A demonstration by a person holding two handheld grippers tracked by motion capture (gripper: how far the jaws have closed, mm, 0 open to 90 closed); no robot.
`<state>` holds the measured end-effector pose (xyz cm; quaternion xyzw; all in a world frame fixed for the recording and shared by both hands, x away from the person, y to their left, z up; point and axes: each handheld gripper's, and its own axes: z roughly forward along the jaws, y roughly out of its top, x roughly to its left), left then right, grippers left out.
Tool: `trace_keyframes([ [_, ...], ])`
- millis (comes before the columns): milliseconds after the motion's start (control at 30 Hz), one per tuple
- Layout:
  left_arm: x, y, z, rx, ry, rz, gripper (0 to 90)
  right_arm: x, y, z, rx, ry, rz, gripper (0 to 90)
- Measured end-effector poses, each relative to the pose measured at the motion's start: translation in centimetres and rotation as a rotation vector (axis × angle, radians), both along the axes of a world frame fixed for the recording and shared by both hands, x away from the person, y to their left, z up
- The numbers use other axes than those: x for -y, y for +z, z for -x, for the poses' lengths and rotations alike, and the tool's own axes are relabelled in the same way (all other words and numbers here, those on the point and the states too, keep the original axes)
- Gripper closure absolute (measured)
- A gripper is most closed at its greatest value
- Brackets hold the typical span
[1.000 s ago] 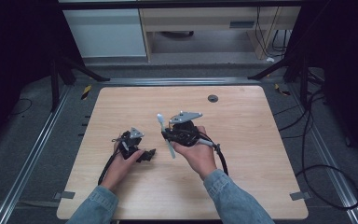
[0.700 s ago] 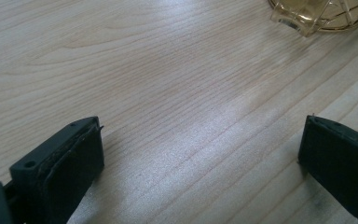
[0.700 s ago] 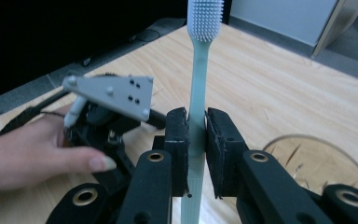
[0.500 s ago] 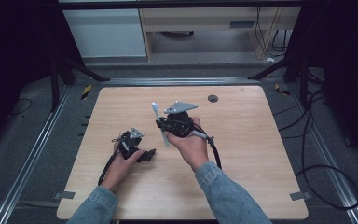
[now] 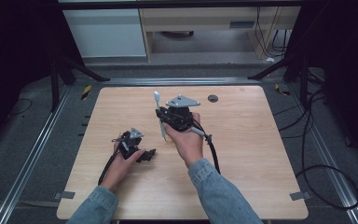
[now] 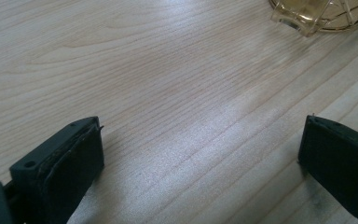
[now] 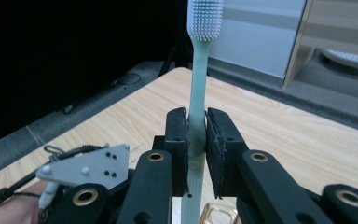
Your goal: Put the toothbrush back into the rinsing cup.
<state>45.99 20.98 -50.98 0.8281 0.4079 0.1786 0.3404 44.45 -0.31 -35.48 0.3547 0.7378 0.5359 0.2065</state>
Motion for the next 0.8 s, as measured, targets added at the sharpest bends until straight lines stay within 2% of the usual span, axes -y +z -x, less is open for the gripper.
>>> trace_keyframes([
  [300,0.0,0.0,0.0,0.003,0.005,-0.004,0.0,-0.4,0.5,-0.4,0.032,-0.037,-0.027,79.3],
  [400,0.0,0.0,0.0,0.007,0.012,0.005,0.0,-0.7,0.0,-0.6,0.049,-0.050,-0.024,79.3],
  [633,0.0,0.0,0.0,0.005,0.010,0.003,0.0,-1.5,-0.1,-0.4,0.077,-0.053,-0.051,79.3],
  [700,0.1,-0.1,0.0,0.008,0.015,0.009,0.0,-1.8,0.0,-0.2,0.105,-0.054,-0.048,79.3],
  [800,0.0,0.0,0.0,0.006,0.011,0.006,0.0,-1.8,-0.1,-0.2,0.112,-0.055,-0.048,79.3],
])
